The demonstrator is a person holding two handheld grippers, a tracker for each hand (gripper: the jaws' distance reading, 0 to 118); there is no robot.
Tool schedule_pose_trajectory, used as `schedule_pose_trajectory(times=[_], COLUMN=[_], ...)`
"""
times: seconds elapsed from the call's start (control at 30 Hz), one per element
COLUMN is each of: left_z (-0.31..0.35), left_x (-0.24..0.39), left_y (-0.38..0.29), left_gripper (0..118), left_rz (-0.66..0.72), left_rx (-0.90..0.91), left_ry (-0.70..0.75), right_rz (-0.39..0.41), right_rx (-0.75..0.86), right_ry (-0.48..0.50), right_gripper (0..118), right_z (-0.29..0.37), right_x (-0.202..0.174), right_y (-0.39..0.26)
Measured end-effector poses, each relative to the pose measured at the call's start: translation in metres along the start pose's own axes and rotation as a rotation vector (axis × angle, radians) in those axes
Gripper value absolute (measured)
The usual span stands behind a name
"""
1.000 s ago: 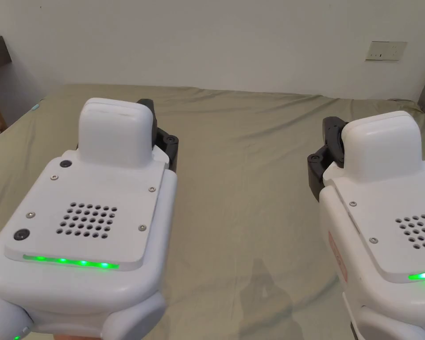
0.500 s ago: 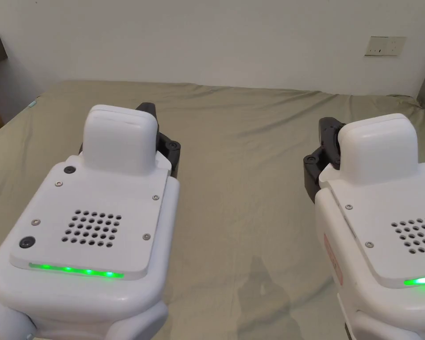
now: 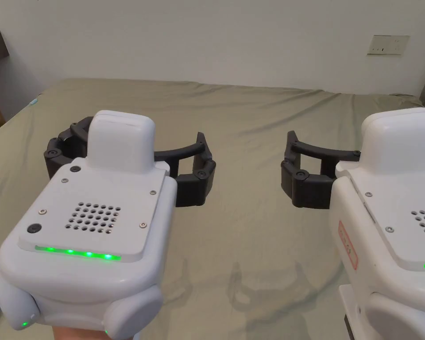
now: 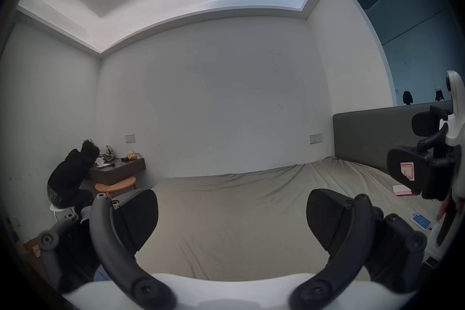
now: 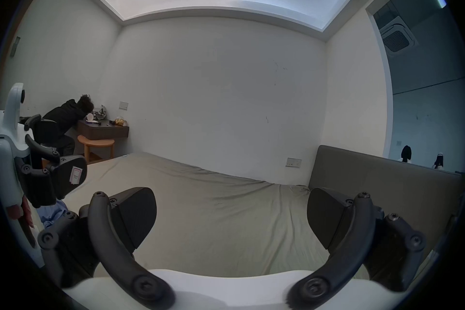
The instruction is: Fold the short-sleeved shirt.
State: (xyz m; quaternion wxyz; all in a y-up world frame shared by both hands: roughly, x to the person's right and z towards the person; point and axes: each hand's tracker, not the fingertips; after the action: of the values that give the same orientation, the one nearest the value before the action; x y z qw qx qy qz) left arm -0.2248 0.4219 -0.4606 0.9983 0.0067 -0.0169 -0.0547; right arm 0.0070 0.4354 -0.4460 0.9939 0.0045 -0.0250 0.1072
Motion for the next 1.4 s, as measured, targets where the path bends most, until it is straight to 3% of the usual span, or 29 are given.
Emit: schedule_pose_trajectory(times=[0.1,0.17,0.3,0.4,0.73,1.17,1.23,1.3,1.4], left_z=[-0.002,-0.003,-0.003,-0.002,0.001,0.002,0.002,0.002,0.004], left_x=[-0.002,-0.004,-0.007,-0.009,-0.007,-0.004,-0.003,-0.002,0.0], left_y=[-0.001,-0.001,0.001,0.003,0.009,0.007,0.008,0.008,0.007], left_gripper=[118,118,118,118,118,118,118,118,118], left_rz=[-0.005,0.013,0.031,0.031,0.024,0.01,0.016,0.017,0.011], left_rx=[-0.013,-0.014,-0.013,-0.006,0.019,0.015,0.016,0.021,0.032], left_ry=[0.005,-0.002,0.013,0.017,0.014,0.013,0.014,0.016,0.025], right_rz=[-0.005,-0.064,-0.17,-0.182,-0.127,-0.147,-0.125,-0.089,0.024], right_rx=[-0.06,-0.12,-0.28,-0.316,-0.222,-0.236,-0.182,-0.14,-0.047], right_ry=[0.016,0.058,-0.026,0.004,0.014,0.069,0.083,0.037,-0.041], right_gripper=[118,118,118,118,118,118,118,118,118], right_z=[-0.005,-0.008,-0.013,-0.015,0.005,0.003,0.003,0.004,0.006], right_x=[0.0,0.002,-0.001,0.0,-0.014,-0.014,-0.012,-0.012,-0.016], right_y=[0.002,0.005,0.016,0.02,0.027,0.019,0.016,0.014,0.006])
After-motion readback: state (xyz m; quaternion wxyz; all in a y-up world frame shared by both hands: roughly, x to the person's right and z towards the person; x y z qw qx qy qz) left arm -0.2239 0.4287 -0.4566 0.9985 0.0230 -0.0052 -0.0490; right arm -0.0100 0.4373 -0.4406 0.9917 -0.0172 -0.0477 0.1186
